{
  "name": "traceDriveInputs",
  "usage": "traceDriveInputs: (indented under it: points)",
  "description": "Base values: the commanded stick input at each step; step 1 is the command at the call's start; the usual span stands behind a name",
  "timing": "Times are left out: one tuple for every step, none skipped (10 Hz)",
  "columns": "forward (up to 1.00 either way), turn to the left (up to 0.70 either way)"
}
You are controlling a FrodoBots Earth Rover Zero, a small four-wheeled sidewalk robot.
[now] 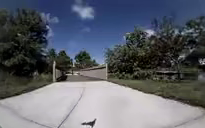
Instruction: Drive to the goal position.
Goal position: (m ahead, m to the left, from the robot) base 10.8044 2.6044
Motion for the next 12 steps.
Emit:
traceDriveInputs:
  points:
    - [0.85, 0.00]
    - [0.85, 0.00]
    - [0.85, 0.00]
    - [0.85, 0.00]
    - [0.85, 0.00]
    - [0.85, 0.00]
    - [0.85, 0.00]
    - [0.85, 0.00]
    - [0.85, 0.00]
    - [0.85, 0.00]
    - [0.85, 0.00]
    - [0.85, 0.00]
